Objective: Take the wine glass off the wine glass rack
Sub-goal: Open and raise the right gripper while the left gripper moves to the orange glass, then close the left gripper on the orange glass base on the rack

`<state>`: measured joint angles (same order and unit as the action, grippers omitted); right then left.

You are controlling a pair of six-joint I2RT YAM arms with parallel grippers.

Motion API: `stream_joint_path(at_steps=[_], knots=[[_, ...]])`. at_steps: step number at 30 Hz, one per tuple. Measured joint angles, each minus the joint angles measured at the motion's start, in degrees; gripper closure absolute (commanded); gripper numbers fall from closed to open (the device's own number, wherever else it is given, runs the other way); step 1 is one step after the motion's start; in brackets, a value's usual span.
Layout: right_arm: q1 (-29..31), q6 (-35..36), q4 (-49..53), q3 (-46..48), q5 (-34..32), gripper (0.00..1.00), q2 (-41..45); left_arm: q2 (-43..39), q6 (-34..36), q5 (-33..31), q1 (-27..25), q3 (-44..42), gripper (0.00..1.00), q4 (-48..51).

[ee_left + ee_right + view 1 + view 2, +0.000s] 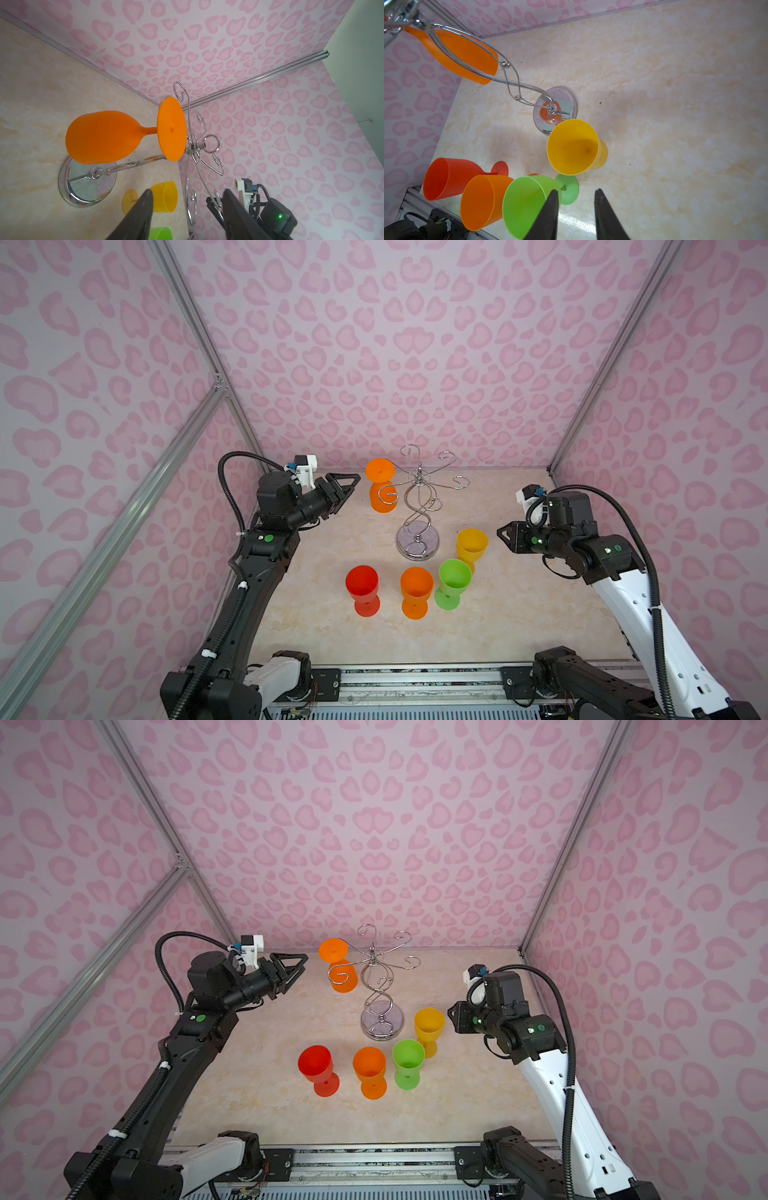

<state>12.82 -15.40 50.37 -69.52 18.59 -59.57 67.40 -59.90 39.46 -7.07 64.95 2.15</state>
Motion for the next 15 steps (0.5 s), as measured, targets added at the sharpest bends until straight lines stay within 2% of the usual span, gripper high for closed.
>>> stream_joint_path(at_steps=[15], knots=[[-1.64, 0.00, -1.40, 0.92, 1.88, 0.69, 0.00, 8.76, -0.48, 0.59, -0.92, 2.34, 0.46, -5.64]])
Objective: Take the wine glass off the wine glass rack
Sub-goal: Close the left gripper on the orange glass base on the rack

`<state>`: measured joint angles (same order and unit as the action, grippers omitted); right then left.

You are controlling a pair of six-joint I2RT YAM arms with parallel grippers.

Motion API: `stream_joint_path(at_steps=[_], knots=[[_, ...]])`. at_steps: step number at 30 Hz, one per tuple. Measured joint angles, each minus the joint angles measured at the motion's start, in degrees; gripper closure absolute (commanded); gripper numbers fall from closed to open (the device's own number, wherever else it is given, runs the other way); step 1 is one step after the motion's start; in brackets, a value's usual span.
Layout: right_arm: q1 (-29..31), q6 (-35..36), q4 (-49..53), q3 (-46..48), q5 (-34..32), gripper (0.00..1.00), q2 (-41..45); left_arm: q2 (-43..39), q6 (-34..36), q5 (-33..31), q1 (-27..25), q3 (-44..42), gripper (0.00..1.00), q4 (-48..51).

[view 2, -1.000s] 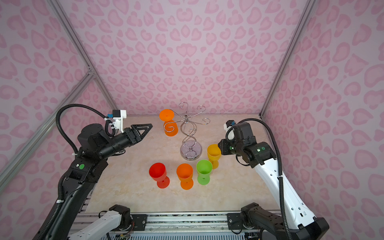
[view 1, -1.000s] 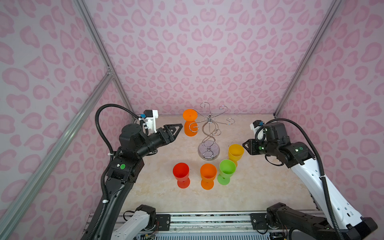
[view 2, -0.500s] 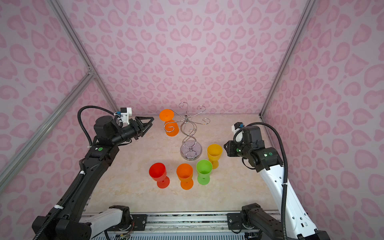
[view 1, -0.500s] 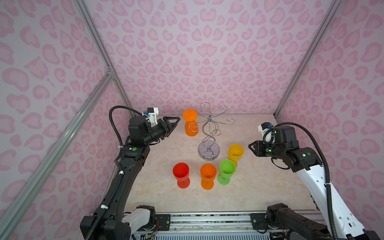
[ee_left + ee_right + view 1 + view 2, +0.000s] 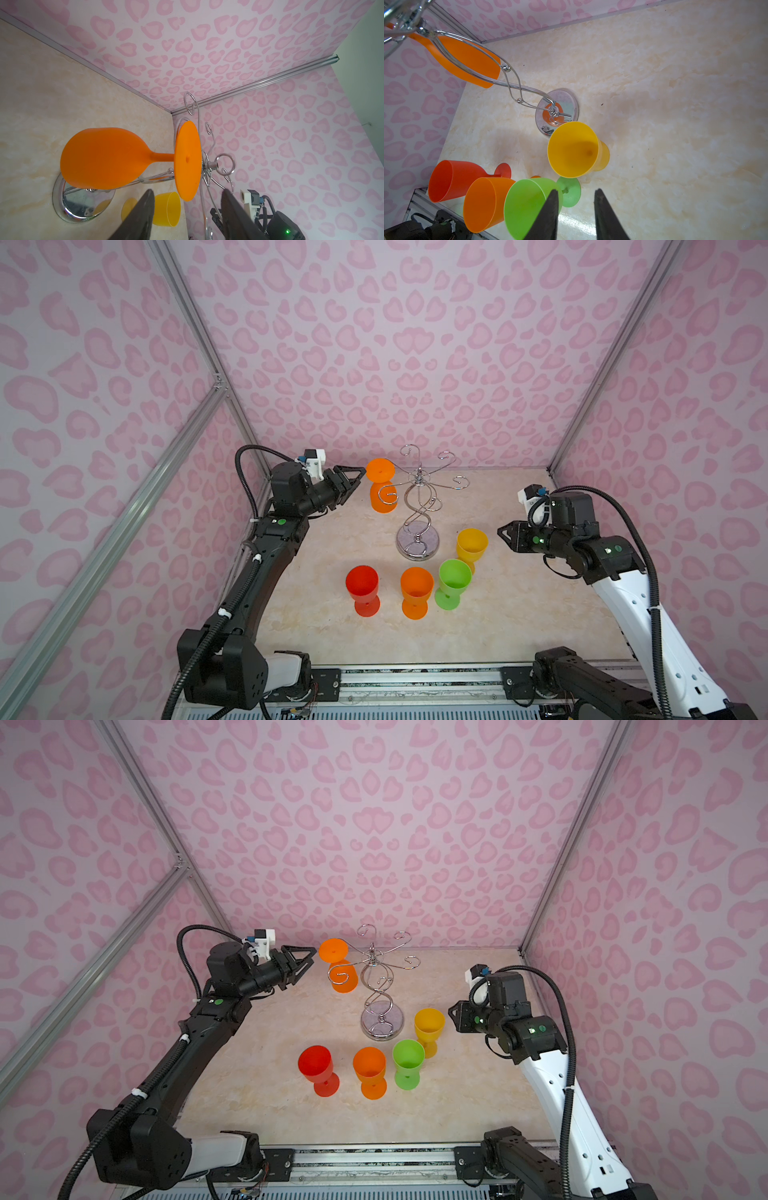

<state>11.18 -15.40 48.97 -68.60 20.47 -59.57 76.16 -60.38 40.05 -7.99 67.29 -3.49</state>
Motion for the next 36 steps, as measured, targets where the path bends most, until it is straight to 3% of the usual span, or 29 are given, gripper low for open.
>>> stream_joint_path(at_steps=[11, 36], knots=[[-0.98, 0.02, -1.31, 1.22, 0.79, 0.70, -0.15, 3.87, -0.66, 0.63, -2.21, 1.07, 0.48, -2.64], [-2.23, 0.09, -2.36, 2.60, 2.08, 0.70, 0.13, 5.01, -0.68, 1.11, -3.17, 1.40, 0.78, -3.85]])
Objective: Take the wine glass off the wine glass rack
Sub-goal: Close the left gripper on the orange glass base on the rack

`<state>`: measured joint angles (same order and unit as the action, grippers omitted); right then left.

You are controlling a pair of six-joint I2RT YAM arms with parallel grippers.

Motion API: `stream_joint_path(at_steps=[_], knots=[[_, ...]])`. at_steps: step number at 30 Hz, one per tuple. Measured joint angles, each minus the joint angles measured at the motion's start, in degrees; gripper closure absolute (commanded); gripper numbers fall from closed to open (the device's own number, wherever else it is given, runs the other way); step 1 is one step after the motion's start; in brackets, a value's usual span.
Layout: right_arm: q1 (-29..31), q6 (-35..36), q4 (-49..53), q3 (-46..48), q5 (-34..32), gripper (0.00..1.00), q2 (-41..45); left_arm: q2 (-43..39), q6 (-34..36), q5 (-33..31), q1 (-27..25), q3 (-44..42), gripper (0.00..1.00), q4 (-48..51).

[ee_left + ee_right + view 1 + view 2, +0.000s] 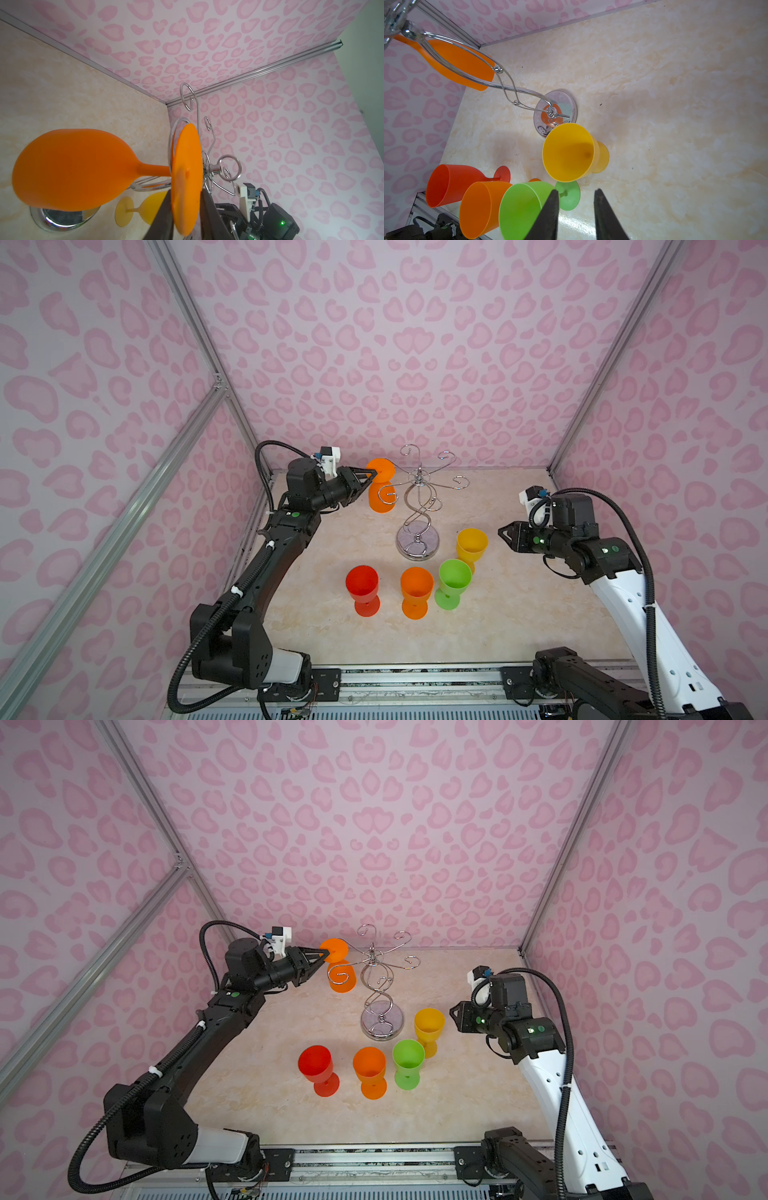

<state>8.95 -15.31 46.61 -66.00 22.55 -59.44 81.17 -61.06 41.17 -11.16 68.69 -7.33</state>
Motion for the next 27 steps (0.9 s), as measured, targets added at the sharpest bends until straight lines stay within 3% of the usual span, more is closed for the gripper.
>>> stream_joint_path(at_steps=[27], knots=[[-0.09, -0.13, -0.13, 0.63, 1.16, 0.70, -0.15, -0.61, 0.68, 0.87, 0.46, 0.00, 0.97, 1.66]])
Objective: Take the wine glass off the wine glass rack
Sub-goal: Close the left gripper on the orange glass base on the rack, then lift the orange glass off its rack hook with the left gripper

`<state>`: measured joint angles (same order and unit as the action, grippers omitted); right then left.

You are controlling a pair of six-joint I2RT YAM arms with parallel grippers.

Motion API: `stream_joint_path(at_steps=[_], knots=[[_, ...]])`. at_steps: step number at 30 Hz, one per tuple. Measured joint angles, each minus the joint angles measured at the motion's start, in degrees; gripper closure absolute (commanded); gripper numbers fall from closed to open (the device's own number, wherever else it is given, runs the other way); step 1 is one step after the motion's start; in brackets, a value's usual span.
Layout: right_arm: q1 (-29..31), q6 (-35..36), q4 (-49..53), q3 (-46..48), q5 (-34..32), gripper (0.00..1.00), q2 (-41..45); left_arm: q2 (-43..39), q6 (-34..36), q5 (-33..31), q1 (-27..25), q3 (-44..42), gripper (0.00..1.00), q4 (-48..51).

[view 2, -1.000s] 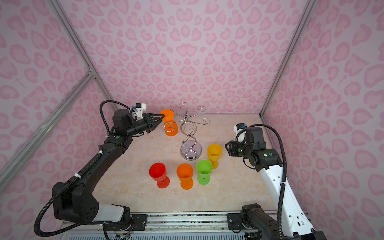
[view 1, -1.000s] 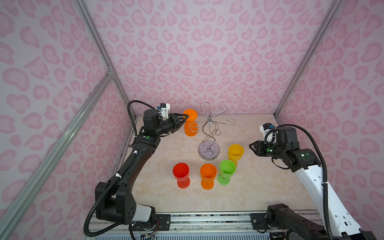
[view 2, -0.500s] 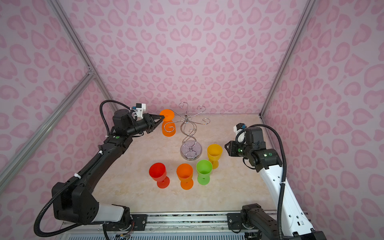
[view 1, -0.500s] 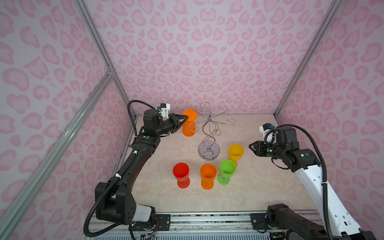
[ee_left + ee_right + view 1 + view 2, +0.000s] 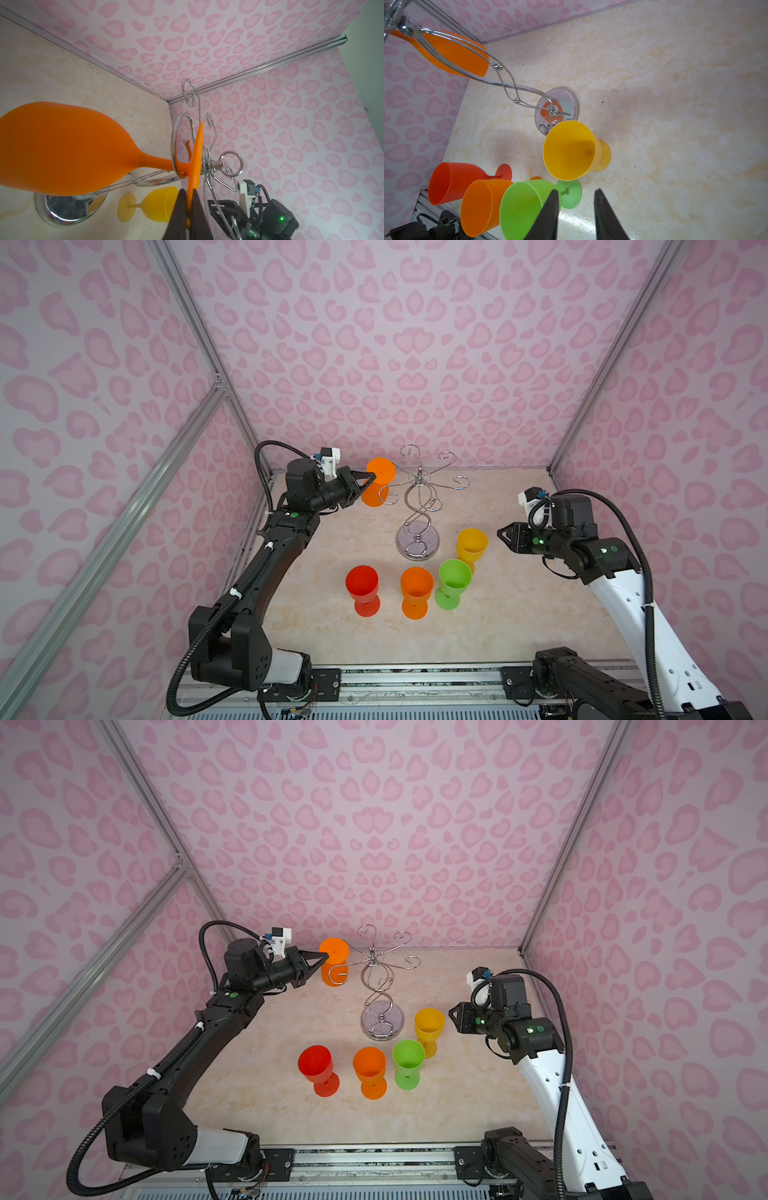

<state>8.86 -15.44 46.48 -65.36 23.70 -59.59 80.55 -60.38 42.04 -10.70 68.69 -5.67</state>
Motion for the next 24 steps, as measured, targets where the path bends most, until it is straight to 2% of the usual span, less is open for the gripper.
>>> stream_joint_path(at_steps=[24], knots=[[0.00, -0.44, -1.27, 0.20, 0.94, 0.70, -0.61, -2.43, -8.61, 2.21, 1.70, 0.00, 0.97, -2.12]])
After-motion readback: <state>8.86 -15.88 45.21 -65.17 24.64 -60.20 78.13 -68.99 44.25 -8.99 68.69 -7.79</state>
